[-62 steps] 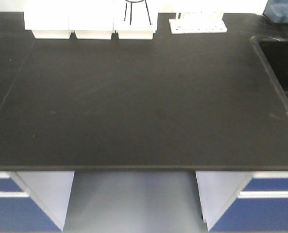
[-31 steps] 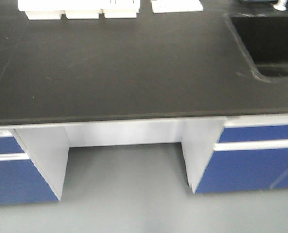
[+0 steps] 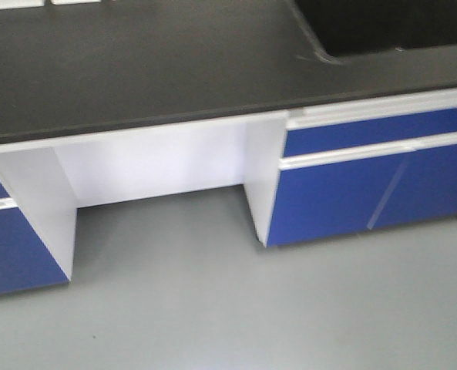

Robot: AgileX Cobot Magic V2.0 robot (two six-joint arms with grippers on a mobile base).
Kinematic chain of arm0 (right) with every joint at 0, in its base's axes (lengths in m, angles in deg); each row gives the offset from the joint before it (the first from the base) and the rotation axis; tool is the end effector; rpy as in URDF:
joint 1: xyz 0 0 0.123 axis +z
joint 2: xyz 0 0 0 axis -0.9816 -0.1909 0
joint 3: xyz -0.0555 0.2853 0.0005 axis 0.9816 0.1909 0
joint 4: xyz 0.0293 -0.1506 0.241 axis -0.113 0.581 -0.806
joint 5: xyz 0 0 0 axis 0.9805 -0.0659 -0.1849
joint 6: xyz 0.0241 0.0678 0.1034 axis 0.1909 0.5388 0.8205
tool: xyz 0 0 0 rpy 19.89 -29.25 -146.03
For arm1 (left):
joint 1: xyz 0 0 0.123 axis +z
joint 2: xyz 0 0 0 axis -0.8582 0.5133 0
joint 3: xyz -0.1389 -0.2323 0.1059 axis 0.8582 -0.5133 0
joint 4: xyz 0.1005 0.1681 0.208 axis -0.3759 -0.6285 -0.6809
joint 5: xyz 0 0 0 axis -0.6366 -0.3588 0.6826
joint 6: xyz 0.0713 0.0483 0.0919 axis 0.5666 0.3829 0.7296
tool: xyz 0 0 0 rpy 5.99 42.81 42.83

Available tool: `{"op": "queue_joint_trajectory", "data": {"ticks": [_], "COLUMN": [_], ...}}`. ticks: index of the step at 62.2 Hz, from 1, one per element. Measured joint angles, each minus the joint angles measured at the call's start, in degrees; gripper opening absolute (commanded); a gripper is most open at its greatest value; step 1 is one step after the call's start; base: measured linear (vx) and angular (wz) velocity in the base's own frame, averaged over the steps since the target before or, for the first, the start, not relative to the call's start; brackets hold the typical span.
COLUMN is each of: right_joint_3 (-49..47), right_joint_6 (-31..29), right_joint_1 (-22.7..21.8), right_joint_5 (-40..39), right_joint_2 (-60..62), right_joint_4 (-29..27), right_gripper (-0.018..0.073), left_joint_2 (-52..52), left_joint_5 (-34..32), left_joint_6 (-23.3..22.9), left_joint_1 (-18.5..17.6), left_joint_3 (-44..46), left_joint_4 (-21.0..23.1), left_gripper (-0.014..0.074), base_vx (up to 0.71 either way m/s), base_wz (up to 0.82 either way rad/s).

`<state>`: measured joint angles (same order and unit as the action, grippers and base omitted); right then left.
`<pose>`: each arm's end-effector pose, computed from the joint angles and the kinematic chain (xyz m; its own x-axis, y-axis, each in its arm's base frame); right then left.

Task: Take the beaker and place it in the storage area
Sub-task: 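Drive the base to the other bench holding the beaker in the right gripper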

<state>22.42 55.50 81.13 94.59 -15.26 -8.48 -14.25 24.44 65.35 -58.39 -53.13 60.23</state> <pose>0.1125 -0.0052 0.2752 -0.1743 -0.0655 -0.9825 0.0264 0.9971 -0.0711 0.1204 0.0036 0.1930 -0.0354 -0.1109 -0.9932 -0.0331 0.9934 -0.1098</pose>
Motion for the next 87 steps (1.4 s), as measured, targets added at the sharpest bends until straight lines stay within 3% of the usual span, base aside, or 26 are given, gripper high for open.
{"op": "queue_joint_trajectory", "data": {"ticks": [87], "right_joint_3": [0.0], "right_joint_6": [0.0], "right_joint_1": [0.0], "right_joint_5": [0.0], "right_joint_2": [0.0], "right_joint_4": [0.0], "right_gripper": [-0.0003], "left_joint_2": [0.0], "left_joint_5": [0.0], "left_joint_6": [0.0], "left_joint_1": [0.0], "left_joint_3": [0.0], "left_joint_4": [0.0], "left_gripper": [-0.0008], "base_vx": [-0.23], "base_wz": [-0.62]}}
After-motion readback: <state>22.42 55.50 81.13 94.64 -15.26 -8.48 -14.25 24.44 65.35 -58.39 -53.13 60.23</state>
